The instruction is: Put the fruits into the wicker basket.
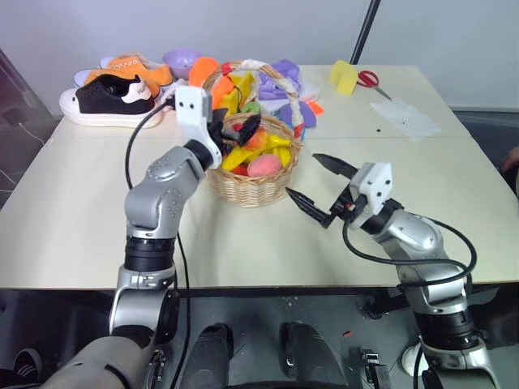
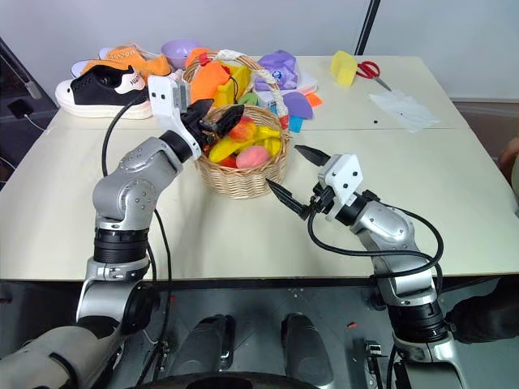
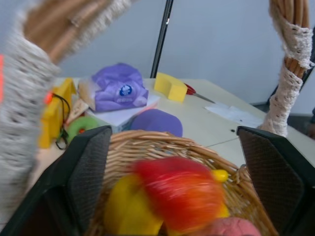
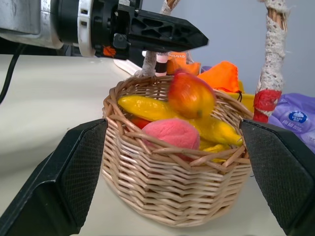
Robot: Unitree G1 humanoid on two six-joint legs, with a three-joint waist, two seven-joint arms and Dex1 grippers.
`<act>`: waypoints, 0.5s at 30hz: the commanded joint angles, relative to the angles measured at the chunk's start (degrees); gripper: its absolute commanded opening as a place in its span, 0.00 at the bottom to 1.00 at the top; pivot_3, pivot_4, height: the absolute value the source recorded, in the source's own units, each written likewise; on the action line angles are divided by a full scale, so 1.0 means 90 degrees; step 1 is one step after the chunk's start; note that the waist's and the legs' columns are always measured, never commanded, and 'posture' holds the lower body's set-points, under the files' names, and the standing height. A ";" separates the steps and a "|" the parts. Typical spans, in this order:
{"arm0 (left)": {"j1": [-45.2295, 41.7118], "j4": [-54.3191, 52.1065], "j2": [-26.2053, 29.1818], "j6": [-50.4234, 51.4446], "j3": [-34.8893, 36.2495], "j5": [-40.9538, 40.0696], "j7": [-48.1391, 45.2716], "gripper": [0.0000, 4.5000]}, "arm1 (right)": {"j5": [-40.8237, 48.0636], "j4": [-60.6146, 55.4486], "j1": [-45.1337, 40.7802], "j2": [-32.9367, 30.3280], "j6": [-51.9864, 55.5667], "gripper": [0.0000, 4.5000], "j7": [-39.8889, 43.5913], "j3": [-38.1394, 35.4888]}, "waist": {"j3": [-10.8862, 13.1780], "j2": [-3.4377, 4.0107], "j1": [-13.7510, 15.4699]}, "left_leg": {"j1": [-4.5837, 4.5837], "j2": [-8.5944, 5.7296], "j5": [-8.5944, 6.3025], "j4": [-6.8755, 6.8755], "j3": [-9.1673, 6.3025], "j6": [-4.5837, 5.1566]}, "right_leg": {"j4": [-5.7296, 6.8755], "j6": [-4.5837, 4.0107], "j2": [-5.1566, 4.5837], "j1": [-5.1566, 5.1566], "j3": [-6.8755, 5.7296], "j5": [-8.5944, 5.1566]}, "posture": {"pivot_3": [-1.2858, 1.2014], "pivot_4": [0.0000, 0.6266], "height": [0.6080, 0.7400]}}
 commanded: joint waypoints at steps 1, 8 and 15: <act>0.0434 -0.0969 0.0323 -0.0060 -0.0080 -0.0217 -0.0521 0.99 | 0.0056 -0.0229 0.0015 -0.0001 -0.0117 1.00 -0.0036 -0.0166 | 0.0000 0.0000 0.0001 | 0.0001 0.0000 0.0000 0.0000 0.0001 0.0000 | 0.0001 0.0000 -0.0001 0.0000 0.0001 0.0000 | 0.52 0.24 1.00; 0.2646 -0.2316 0.1694 -0.0134 0.1005 -0.1129 -0.1952 0.99 | 0.0168 -0.0233 0.0154 0.0010 -0.0132 1.00 -0.0055 -0.0334 | 0.0000 0.0011 -0.0095 | 0.0010 0.0013 -0.0001 -0.0012 0.0012 0.0001 | 0.0000 -0.0009 0.0001 -0.0002 0.0008 -0.0005 | 0.52 0.24 1.00; 0.4241 -0.2531 0.2184 -0.0929 0.1998 -0.0913 -0.2113 0.99 | 0.0078 -0.0042 0.0248 0.0024 -0.0201 1.00 -0.0121 -0.0426 | 0.0001 0.0012 0.0034 | 0.0005 0.0026 -0.0001 -0.0006 0.0010 0.0000 | -0.0009 -0.0055 -0.0011 0.0003 0.0002 -0.0031 | 0.52 0.24 1.00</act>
